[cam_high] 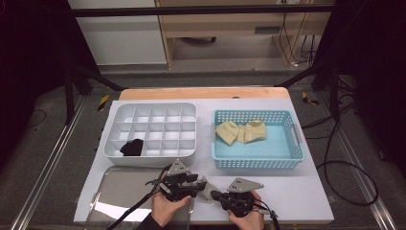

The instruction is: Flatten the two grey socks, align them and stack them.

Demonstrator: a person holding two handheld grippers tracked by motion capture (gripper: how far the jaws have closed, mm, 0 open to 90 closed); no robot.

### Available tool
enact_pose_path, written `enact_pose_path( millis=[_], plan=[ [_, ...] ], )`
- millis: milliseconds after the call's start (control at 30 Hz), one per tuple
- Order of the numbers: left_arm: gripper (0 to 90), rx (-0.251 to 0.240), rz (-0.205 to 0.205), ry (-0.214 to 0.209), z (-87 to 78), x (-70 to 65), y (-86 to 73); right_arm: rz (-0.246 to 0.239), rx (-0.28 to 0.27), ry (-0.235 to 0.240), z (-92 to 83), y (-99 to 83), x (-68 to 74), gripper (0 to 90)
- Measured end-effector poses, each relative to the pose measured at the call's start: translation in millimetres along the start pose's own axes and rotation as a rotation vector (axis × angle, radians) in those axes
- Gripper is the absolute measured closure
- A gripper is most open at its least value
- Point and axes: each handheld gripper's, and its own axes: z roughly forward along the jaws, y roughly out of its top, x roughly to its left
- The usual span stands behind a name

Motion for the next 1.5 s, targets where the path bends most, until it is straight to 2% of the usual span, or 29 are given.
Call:
enact_pose_path(
  millis=[100, 333, 400, 600, 800, 1000, 1133, 1300, 1500],
  plan=[
    [51.5, 0.045, -0.010, 0.008, 3.7, 2.6, -2.4, -0.002, 0.004, 0.001, -0.9, -0.4, 0.0, 90.0],
    [51.8, 0.073, -0.022, 0.003, 4.8, 3.1, -5.2, 0.011, 0.007, 0.009, -7.2, -1.6, -0.9, 88.0],
    [52.1, 0.072, -0.028, 0.001, 5.4, 3.1, -5.7, 0.020, -0.014, -0.008, -13.5, -0.5, -4.4, 87.0],
    [54.1, 0.066, -0.011, -0.002, 6.6, 1.6, -8.1, 0.048, -0.050, -0.091, -33.8, -2.8, -23.3, 81.2],
    [55.9, 0.094, -0.040, -0.021, 8.1, 2.4, -6.3, 0.084, -0.077, -0.142, -49.5, -8.8, -38.3, 75.8],
    [59.1, 0.129, -0.049, -0.020, 9.2, 1.4, -2.7, 0.098, -0.077, -0.165, -53.8, -11.5, -46.1, 70.5],
    [63.1, 0.137, -0.063, -0.037, 9.7, 2.6, -1.9, 0.115, -0.083, -0.185, -57.2, -14.9, -52.6, 67.5],
    [70.9, 0.134, -0.087, -0.056, 9.1, 3.6, -1.5, 0.149, -0.091, -0.204, -64.5, -18.8, -60.9, 65.2],
    [73.8, 0.108, -0.101, -0.082, 5.6, 5.6, -1.7, 0.168, -0.107, -0.216, -72.4, -21.8, -67.1, 65.3]
  ],
)
